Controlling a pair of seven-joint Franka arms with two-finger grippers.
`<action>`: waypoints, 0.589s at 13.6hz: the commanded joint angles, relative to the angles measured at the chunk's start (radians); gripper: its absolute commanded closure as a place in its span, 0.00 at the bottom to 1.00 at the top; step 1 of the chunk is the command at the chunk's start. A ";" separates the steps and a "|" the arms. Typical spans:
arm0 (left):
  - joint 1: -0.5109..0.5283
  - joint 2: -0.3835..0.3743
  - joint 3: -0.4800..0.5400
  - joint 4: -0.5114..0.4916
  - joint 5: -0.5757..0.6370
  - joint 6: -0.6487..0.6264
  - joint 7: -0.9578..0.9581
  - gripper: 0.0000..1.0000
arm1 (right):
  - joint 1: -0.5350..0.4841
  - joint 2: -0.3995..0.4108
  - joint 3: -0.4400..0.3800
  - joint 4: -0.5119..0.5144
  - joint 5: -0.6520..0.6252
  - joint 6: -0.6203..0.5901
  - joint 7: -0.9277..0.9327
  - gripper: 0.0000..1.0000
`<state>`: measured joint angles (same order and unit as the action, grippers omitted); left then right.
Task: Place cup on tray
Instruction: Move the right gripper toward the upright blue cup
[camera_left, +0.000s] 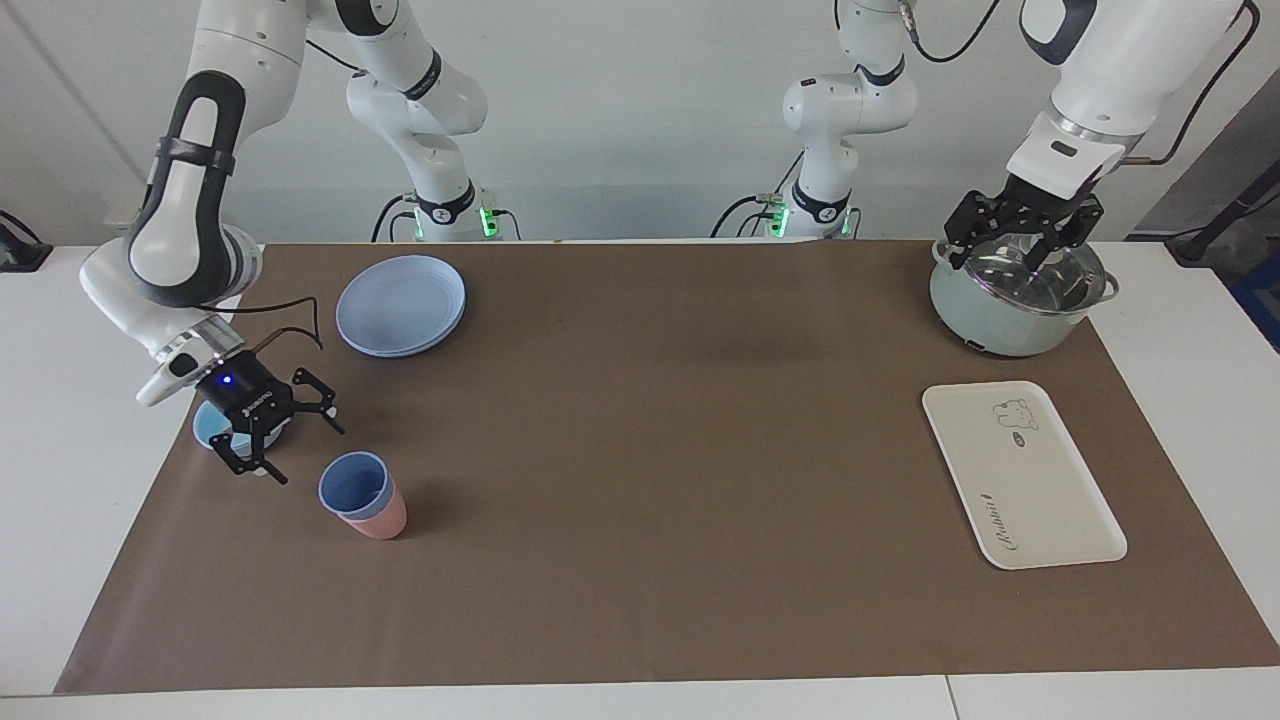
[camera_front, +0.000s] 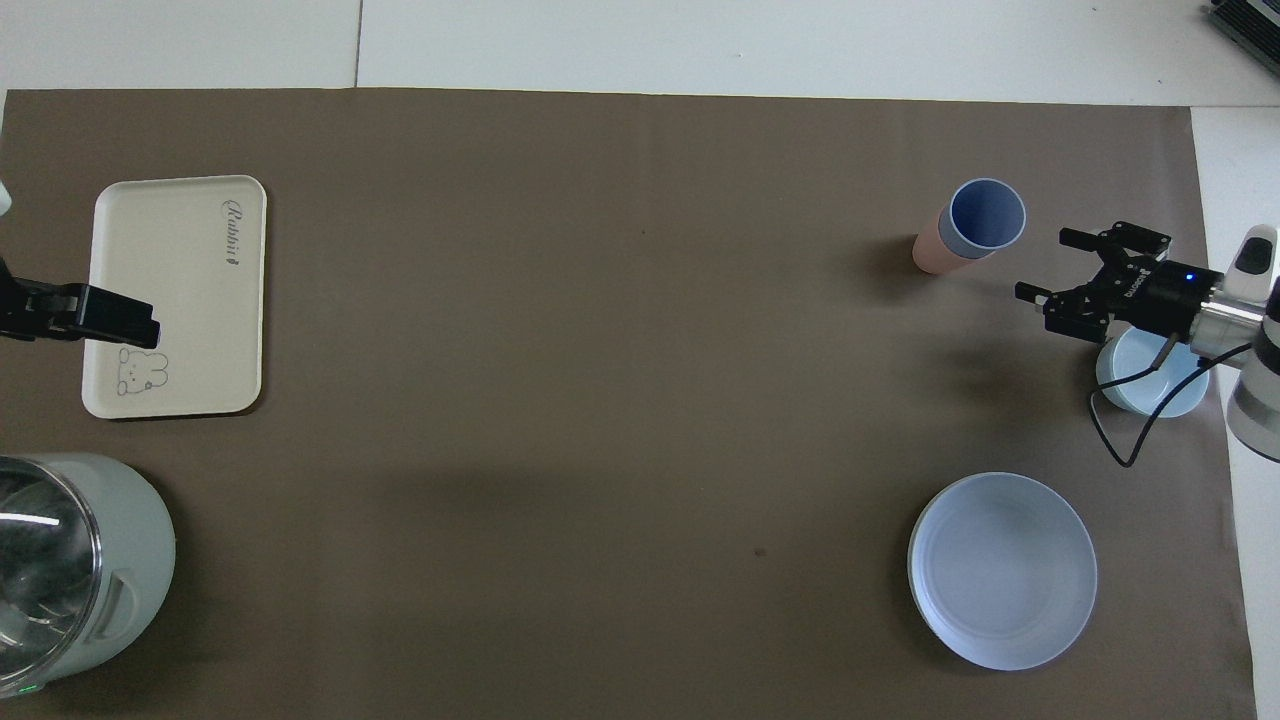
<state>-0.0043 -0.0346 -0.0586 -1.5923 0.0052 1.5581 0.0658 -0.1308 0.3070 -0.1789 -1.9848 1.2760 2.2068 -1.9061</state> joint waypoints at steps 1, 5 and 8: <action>0.004 -0.025 0.002 -0.026 -0.011 0.003 -0.006 0.00 | -0.026 0.070 0.016 0.046 0.100 -0.042 -0.083 0.00; 0.001 -0.025 0.002 -0.026 -0.011 0.008 -0.006 0.00 | 0.003 0.100 0.022 0.046 0.219 -0.041 -0.139 0.00; -0.006 -0.025 0.000 -0.026 -0.011 0.010 -0.007 0.00 | 0.026 0.104 0.022 0.046 0.243 -0.026 -0.145 0.00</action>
<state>-0.0047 -0.0346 -0.0609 -1.5923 0.0052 1.5582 0.0658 -0.1121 0.3941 -0.1565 -1.9564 1.4786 2.1799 -2.0215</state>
